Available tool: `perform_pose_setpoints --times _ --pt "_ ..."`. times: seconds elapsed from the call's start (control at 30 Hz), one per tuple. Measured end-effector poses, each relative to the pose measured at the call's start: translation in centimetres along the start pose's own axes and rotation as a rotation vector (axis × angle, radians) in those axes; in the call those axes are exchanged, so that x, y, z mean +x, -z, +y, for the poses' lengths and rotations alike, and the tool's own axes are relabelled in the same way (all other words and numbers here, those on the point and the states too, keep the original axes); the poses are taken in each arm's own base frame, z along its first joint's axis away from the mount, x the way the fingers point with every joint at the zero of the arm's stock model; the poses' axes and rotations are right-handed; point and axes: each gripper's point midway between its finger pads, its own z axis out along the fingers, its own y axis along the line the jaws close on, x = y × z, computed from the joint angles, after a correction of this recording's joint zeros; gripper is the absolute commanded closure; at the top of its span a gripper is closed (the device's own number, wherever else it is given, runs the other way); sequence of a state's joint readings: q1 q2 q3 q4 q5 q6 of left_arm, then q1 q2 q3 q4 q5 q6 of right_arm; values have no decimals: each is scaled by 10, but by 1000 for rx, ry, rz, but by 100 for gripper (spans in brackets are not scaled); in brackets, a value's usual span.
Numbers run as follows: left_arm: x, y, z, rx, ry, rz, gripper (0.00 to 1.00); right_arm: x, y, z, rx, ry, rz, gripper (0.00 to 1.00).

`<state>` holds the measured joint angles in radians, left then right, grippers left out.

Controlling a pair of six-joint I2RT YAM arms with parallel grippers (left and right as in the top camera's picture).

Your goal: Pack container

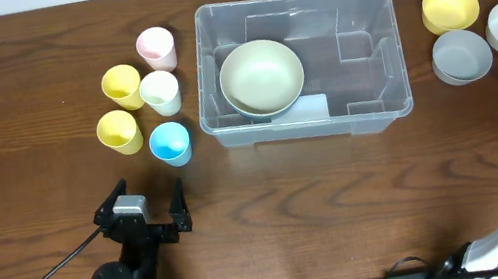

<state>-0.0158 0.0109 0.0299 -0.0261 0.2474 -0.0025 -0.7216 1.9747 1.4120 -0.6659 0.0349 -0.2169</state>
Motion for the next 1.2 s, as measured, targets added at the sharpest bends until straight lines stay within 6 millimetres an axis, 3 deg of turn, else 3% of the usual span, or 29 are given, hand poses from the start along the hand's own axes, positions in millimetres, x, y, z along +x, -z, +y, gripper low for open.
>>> perform_pose_setpoints --times 0.13,0.27,0.37,0.6,0.7,0.87,1.2 --pt "0 0 0 0 0 0 2 9 -18 3 -11 14 40 18" --pt "0 0 0 0 0 0 2 14 -30 4 -16 24 64 33" --pt "0 0 0 0 0 0 2 14 -31 4 -16 27 62 46" --pt "0 0 0 0 0 0 2 14 -31 -2 20 9 67 65" --pt "0 0 0 0 0 0 2 19 -30 -4 33 -5 90 80" --pt "0 0 0 0 0 0 2 14 -15 -8 44 -48 121 99" --pt "0 0 0 0 0 0 2 -19 47 -16 38 -120 128 99"
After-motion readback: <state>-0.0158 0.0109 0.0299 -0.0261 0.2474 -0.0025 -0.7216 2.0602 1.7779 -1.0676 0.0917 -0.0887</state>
